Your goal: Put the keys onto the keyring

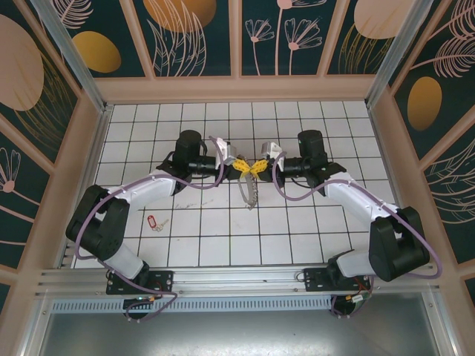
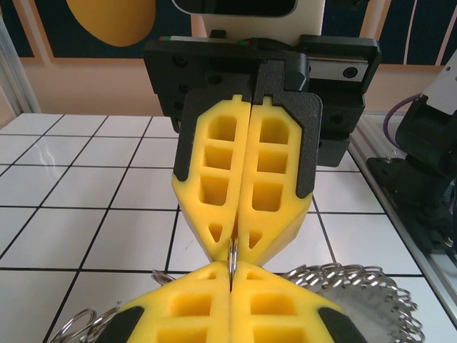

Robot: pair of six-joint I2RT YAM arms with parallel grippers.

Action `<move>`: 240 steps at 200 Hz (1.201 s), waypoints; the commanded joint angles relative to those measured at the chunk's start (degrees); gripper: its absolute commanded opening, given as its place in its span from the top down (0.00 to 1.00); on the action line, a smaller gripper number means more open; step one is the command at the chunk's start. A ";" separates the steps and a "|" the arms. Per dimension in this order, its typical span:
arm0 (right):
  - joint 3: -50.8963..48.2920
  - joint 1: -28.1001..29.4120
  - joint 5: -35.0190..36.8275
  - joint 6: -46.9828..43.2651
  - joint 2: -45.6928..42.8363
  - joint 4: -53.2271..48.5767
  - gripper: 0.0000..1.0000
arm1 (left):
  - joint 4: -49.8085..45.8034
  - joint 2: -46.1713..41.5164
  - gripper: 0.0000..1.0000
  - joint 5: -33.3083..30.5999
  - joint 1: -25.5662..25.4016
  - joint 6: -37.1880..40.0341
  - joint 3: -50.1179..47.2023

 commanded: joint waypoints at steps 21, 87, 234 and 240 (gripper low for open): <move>2.94 1.84 6.72 -3.26 -0.56 -4.29 1.00 | -19.90 -1.06 0.91 0.42 -0.26 13.24 7.81; 5.58 4.73 11.21 -6.35 0.32 -8.13 1.00 | -35.52 1.20 0.77 -6.23 -0.38 21.64 13.75; 6.70 6.44 11.65 -6.69 0.40 -8.87 1.00 | -39.16 2.51 0.85 -8.34 -0.57 24.03 16.51; 6.77 6.53 11.50 -6.70 0.42 -8.76 1.00 | -39.23 2.54 0.84 -8.54 -0.59 24.13 16.51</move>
